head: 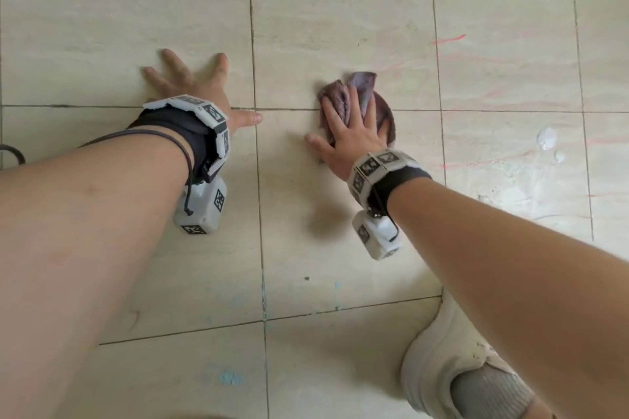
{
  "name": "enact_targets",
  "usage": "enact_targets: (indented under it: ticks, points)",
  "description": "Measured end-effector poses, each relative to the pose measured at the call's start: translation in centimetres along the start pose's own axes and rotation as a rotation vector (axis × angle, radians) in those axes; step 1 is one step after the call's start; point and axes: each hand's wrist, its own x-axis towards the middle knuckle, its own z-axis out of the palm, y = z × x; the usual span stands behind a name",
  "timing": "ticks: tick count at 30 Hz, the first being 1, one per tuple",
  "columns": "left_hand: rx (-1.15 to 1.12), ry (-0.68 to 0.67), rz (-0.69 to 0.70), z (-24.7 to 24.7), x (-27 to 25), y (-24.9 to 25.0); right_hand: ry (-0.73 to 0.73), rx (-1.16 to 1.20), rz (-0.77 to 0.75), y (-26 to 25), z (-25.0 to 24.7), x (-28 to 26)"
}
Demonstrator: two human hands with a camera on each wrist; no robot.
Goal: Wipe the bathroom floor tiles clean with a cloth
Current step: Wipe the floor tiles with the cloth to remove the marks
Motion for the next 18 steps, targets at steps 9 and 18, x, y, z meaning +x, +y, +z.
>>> enact_targets:
  ticks: [9, 18]
  points:
    - [-0.054, 0.017, -0.004, 0.2, -0.2, -0.1, -0.056, -0.113, -0.037, 4.8, -0.6, -2.2]
    - [-0.080, 0.049, -0.025, 0.7, -0.2, 0.3, -0.045, -0.221, -0.248, -1.4, -0.2, 0.0]
